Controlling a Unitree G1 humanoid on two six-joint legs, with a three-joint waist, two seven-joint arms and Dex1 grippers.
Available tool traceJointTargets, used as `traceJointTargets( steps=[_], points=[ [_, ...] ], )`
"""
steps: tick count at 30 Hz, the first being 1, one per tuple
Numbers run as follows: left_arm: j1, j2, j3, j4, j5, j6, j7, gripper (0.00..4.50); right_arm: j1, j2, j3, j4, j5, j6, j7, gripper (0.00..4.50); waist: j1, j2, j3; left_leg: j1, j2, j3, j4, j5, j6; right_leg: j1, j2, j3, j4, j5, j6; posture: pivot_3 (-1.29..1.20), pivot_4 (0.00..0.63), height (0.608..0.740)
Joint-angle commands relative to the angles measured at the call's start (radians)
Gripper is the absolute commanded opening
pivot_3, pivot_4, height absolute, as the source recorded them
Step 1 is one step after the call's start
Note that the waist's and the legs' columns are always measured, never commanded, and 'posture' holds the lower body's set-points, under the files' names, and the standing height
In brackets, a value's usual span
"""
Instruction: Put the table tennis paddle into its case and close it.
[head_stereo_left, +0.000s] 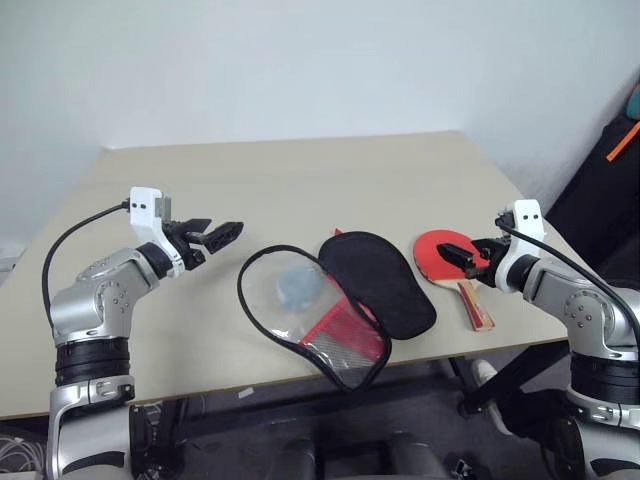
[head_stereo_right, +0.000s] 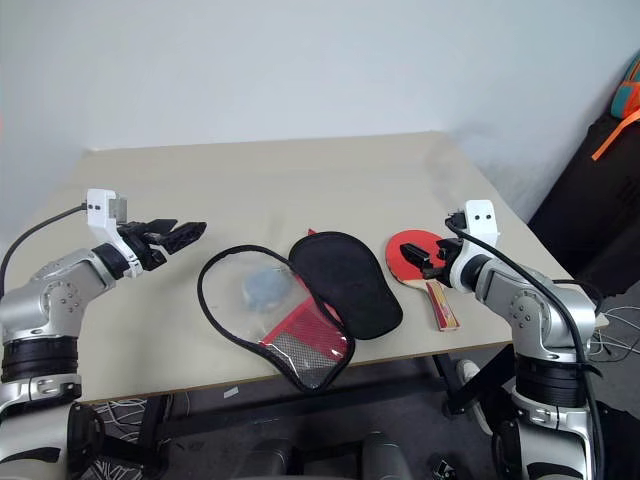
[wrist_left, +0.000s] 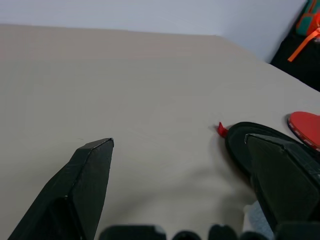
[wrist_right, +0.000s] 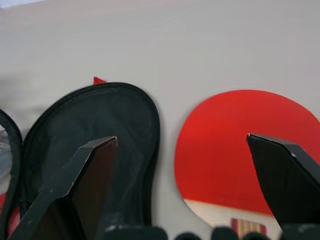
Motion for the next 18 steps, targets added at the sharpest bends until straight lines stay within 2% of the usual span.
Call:
traceJointTargets(
  steps=[1,9,18],
  points=[
    [0.005,0.005,0.013,-0.049,-0.006,-0.015,-0.003,4.48,-0.017,-0.029,-0.024,-0.033,0.004,0.012,-0.007,4.5,0.0,0.0,0.0,0.0,0.0,0.0,0.0,0.0,0.0,0.0,0.0,0.0,0.0,0.0,0.0,0.0,0.0,0.74],
    [0.029,-0.021,0.036,-0.078,-0.023,-0.017,0.014,4.48,0.052,-0.12,0.005,0.046,-0.047,-0.037,0.03,4.5,0.016,-0.001,0.0,0.0,0.0,0.001,0.001,0.0,0.0,0.0,0.0,0.0,0.0,0.0,0.0,0.0,0.0,0.74],
    [0.075,0.017,-0.013,-0.215,-0.031,0.008,-0.066,4.48,0.031,-0.133,0.034,0.144,-0.085,-0.087,0.058,4.5,0.016,-0.001,0.0,0.001,0.0,0.003,0.001,0.0,0.001,0.0,0.0,0.002,0.0,0.0,0.001,0.0,0.0,0.74]
  ],
)
